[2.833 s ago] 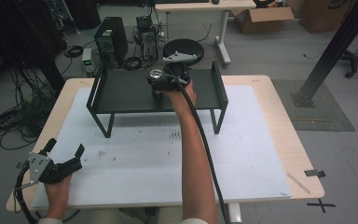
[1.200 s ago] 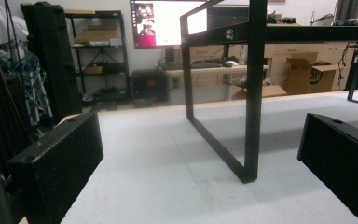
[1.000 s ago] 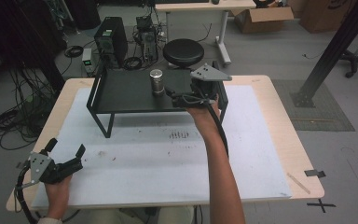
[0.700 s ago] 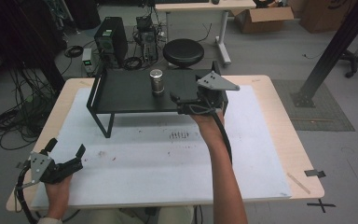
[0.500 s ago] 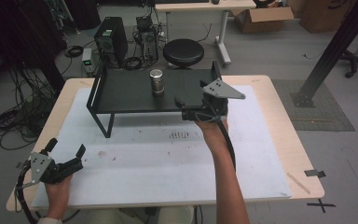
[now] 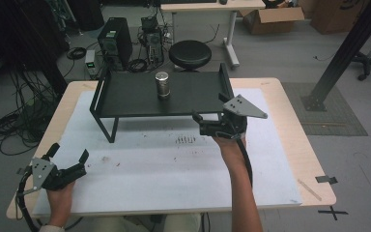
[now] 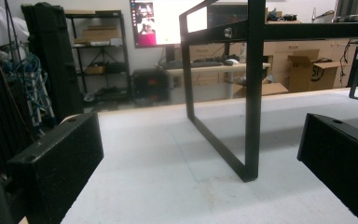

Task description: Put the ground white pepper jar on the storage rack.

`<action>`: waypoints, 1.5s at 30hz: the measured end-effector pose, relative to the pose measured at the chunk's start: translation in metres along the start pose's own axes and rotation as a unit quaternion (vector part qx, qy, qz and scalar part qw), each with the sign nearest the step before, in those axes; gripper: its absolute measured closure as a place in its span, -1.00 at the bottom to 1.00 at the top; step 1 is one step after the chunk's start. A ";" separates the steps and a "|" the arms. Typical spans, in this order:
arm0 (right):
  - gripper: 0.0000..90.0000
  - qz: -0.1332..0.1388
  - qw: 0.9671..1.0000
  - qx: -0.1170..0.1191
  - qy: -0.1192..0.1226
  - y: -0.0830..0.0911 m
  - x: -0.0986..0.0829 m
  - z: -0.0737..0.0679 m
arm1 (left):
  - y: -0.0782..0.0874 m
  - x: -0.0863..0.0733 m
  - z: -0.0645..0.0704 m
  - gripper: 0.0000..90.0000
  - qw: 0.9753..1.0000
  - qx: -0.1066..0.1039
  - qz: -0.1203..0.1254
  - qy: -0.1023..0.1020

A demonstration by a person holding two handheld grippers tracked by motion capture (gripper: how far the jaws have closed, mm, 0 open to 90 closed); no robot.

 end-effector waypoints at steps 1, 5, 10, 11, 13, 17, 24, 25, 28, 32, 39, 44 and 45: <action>-1.00 0.001 1.000 -0.002 0.001 0.002 -0.002 0.001 | 0.000 0.000 0.000 -0.99 1.000 0.000 0.000 -0.001; -1.00 0.006 1.000 -0.010 -0.002 0.011 -0.011 0.004 | 0.000 0.000 0.000 -0.99 1.000 -0.001 -0.001 -0.002; -1.00 0.018 1.000 -0.015 -0.008 0.021 -0.023 0.008 | 0.000 0.000 0.001 -0.99 1.000 0.000 -0.001 -0.004; -1.00 0.021 1.000 -0.016 -0.008 0.023 -0.024 0.009 | 0.000 0.000 0.001 -0.99 1.000 0.000 -0.001 -0.004; -1.00 0.023 1.000 -0.018 -0.007 0.026 -0.026 0.009 | 0.000 0.000 0.001 -0.99 1.000 0.000 -0.001 -0.004; -1.00 0.022 0.999 -0.024 -0.009 0.032 -0.033 0.011 | 0.000 0.000 0.001 -0.99 1.000 0.000 -0.001 -0.003; -1.00 0.022 0.999 -0.040 -0.014 0.044 -0.052 0.015 | 0.000 0.000 0.000 -0.99 1.000 0.000 0.000 -0.002; -1.00 0.023 0.999 -0.043 -0.015 0.046 -0.055 0.016 | 0.000 0.000 0.000 -0.99 1.000 0.000 0.000 -0.002; -1.00 0.021 0.998 -0.050 -0.020 0.050 -0.065 0.018 | 0.000 0.000 0.000 -0.99 1.000 0.000 0.001 -0.002; -1.00 0.019 0.998 -0.059 -0.023 0.055 -0.077 0.020 | 0.000 0.000 0.000 -0.99 1.000 0.001 0.001 -0.001; -1.00 0.019 0.997 -0.070 -0.033 0.060 -0.091 0.024 | 0.000 0.000 0.000 -0.99 1.000 0.000 0.000 -0.002; -1.00 0.017 0.996 -0.076 -0.039 0.063 -0.100 0.027 | 0.000 0.000 0.000 -0.99 1.000 0.000 0.000 -0.003; -1.00 0.016 0.996 -0.078 -0.041 0.063 -0.102 0.027 | 0.000 0.000 0.000 -0.99 1.000 0.000 0.000 -0.003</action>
Point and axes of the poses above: each handheld gripper's, and its own axes: y roughly backward along the jaws, x roughly out of its top, z roughly to its right, the point moved 4 cm from there along -y, roughly forward along the jaws, and after that the axes turned 3 degrees about -y, right-handed, at the moved point
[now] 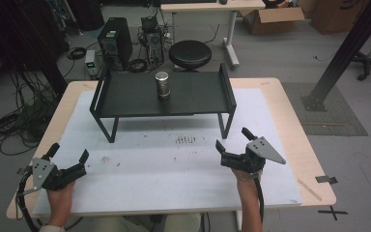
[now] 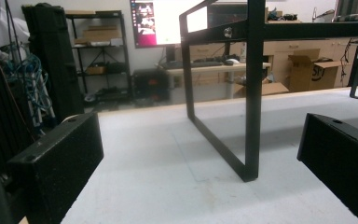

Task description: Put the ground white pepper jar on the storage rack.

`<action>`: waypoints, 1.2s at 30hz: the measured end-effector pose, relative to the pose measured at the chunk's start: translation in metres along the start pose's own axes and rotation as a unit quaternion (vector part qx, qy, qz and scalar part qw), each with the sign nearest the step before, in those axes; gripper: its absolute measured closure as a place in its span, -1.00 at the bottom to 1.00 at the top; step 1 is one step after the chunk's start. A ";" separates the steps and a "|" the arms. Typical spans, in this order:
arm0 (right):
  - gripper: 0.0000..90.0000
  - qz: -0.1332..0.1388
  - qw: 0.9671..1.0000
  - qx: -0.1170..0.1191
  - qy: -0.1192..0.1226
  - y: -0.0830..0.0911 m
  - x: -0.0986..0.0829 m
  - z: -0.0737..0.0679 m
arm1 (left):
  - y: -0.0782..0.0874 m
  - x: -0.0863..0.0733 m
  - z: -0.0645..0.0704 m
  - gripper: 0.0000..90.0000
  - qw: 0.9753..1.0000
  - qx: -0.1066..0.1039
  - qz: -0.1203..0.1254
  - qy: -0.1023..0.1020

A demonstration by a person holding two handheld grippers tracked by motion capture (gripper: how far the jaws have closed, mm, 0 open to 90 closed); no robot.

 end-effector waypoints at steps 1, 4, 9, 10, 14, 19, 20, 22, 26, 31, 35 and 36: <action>-1.00 0.000 1.000 -0.001 0.000 0.000 -0.001 0.001 | 0.000 0.000 0.000 -0.99 1.000 0.000 0.000 0.000; -1.00 -0.004 1.000 -0.005 -0.003 0.002 -0.008 0.003 | 0.000 0.000 0.000 -0.99 1.000 0.000 0.000 0.000; -1.00 -0.005 1.000 -0.016 0.002 0.003 -0.018 0.004 | 0.000 0.000 0.000 -0.99 1.000 0.001 0.000 0.000; -1.00 -0.002 1.000 -0.020 0.005 0.004 -0.020 0.004 | 0.000 0.000 0.000 -0.99 1.000 0.001 0.000 0.000; -1.00 0.002 1.000 -0.029 0.009 0.004 -0.027 0.004 | 0.000 0.000 0.000 -0.99 1.000 0.001 -0.001 -0.001; -1.00 0.001 0.999 -0.037 0.010 0.004 -0.036 0.004 | 0.000 0.000 0.000 -0.99 1.000 0.001 -0.001 -0.001; -1.00 -0.001 0.999 -0.038 0.011 0.004 -0.038 0.004 | 0.000 0.000 0.000 -0.99 1.000 0.001 -0.001 -0.001; -1.00 -0.002 0.999 -0.039 0.011 0.004 -0.041 0.004 | 0.000 0.000 0.000 -0.99 1.000 0.001 -0.001 -0.002; -1.00 0.001 0.999 -0.042 0.005 0.005 -0.047 0.004 | 0.000 0.000 0.001 -0.99 1.000 0.001 -0.002 -0.003; -1.00 0.004 0.999 -0.043 0.011 0.005 -0.047 0.004 | 0.000 0.000 0.001 -0.99 1.000 0.001 -0.002 -0.004; -1.00 0.010 0.999 -0.044 0.019 0.006 -0.048 0.002 | 0.000 0.000 0.000 -0.99 1.000 0.001 -0.001 -0.003; -1.00 0.012 0.999 -0.046 0.023 0.007 -0.048 0.001 | 0.000 0.000 0.000 -0.99 1.000 0.001 -0.001 -0.003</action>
Point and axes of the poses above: each handheld gripper's, and its own axes: y roughly backward along the jaws, x roughly out of its top, z roughly to its right, the point moved 4 cm from there along -y, roughly forward along the jaws, and after that the axes turned 3 degrees about -y, right-handed, at the moved point
